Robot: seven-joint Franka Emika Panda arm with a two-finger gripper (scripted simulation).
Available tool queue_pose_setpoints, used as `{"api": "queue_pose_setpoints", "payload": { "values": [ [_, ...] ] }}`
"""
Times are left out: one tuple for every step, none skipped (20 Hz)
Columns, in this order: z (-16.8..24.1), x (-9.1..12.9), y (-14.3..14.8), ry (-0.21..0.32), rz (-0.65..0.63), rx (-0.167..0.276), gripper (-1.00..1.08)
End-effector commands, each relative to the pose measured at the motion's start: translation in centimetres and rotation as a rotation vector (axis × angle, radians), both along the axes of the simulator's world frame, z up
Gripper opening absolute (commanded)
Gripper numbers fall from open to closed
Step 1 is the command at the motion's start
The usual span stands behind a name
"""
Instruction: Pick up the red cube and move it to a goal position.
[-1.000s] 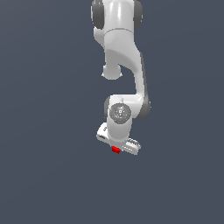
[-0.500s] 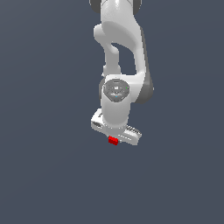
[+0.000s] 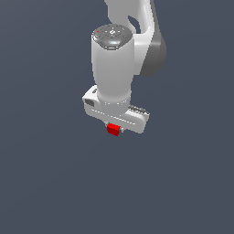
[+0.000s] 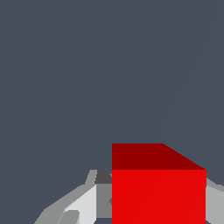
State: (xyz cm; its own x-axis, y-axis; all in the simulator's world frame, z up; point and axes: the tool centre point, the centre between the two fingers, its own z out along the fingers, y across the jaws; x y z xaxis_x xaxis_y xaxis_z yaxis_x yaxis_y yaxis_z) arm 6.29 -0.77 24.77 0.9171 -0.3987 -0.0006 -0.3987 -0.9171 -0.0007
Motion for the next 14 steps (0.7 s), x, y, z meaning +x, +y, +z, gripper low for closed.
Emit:
{"api": "queue_pose_setpoints", "payload": {
  "values": [
    [3.0,-0.3,-0.5,0.0,0.0,0.0,-1.0],
    [4.1,-0.4,-0.7,0.0,0.0,0.0,-1.0],
    [5.3,-0.5,-0.8,0.0,0.0,0.0,-1.0],
    [6.4,-0.6,-1.0,0.0,0.0,0.0,-1.0],
    [7.5,-0.7,-1.2,0.0,-0.001,0.0,-1.0],
    [8.6,-0.8,-1.4,0.0,-0.001,0.0,-1.0],
    [9.7,-0.9,-1.5,0.0,-0.001,0.0,-1.0],
    [10.8,-1.0,-1.7,0.0,-0.001,0.0,-1.0],
    [11.9,-1.0,-1.9,0.0,-0.001,0.0,-1.0],
    [12.9,-1.1,-2.0,0.0,-0.001,0.0,-1.0],
    [13.9,-1.1,-2.2,0.0,-0.001,0.0,-1.0],
    [14.8,-1.2,-2.3,0.0,-0.001,-0.001,-1.0],
    [15.6,-1.2,-2.5,0.0,-0.001,-0.001,-1.0],
    [16.4,-1.3,-2.6,0.0,-0.001,-0.001,-1.0]
  ]
}}
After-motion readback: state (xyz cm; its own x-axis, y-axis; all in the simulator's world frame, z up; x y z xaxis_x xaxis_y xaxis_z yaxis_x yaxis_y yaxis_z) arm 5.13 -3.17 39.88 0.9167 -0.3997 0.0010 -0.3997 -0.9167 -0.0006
